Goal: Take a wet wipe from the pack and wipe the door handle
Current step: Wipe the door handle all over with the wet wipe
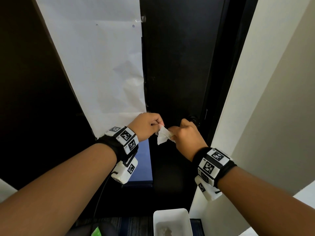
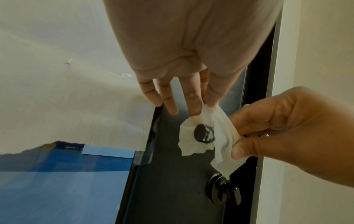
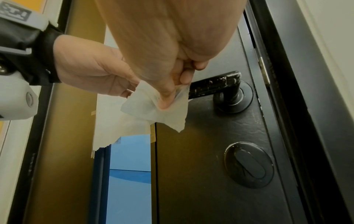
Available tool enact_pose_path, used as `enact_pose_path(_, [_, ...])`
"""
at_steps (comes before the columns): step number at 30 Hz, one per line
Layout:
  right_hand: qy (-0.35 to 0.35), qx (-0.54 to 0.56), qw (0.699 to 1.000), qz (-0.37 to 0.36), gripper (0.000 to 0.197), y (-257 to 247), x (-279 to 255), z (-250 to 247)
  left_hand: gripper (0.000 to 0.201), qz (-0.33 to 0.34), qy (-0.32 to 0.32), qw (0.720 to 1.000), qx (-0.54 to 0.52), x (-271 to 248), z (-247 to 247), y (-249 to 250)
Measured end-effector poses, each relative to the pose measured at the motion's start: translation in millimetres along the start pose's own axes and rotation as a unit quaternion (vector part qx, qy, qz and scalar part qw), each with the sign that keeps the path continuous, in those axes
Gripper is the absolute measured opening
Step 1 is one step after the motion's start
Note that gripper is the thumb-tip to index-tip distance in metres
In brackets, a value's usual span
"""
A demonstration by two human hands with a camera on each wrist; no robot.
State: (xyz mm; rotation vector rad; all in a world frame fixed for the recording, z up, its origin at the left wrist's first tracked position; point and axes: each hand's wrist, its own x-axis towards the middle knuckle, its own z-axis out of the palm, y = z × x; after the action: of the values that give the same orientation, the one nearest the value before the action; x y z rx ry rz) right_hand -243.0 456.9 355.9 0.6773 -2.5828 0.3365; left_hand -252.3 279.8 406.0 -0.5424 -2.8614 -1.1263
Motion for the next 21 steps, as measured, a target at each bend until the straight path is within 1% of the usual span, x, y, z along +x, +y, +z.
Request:
enact_pose_path(13, [-0.035, -0.002, 0.999, -0.005, 0.014, -14.1, 7.5, 5.5, 0.011, -0.014, 0.014, 1.0, -0.012, -9.6, -7.0, -14.7])
enact_pose_path(21, [-0.063, 0.022, 0.998, -0.007, 0.013, -23.1, 13.9, 5.7, 0.011, -0.019, 0.032, 0.999, -0.001, -17.7, -11.6, -19.0])
